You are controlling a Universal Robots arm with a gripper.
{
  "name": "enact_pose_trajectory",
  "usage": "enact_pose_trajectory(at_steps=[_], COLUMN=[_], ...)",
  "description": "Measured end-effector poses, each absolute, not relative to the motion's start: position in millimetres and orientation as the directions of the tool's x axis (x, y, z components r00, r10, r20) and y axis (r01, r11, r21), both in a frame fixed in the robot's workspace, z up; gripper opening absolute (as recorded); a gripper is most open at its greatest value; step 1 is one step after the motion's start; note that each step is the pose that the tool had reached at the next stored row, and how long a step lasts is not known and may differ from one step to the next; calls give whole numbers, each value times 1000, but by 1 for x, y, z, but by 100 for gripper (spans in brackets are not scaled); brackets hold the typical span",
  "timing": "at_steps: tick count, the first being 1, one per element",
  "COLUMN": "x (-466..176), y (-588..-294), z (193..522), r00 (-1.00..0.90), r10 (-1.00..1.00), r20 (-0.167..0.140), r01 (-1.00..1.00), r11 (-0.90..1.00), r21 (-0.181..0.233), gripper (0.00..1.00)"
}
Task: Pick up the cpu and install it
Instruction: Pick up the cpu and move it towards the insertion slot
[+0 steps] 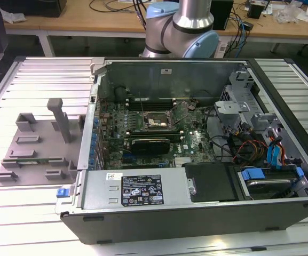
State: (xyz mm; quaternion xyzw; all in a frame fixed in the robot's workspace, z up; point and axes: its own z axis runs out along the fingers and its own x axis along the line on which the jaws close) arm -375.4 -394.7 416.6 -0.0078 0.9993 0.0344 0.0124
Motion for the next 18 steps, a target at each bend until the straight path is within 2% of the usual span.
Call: enact_pose_trajectory(at_steps=[18], x=[-344], y=[-395], z=[417], r00=[-1000], r10=[-15], r20=[-25], r01=[-17], r11=[998], r21=[69], gripper=[55])
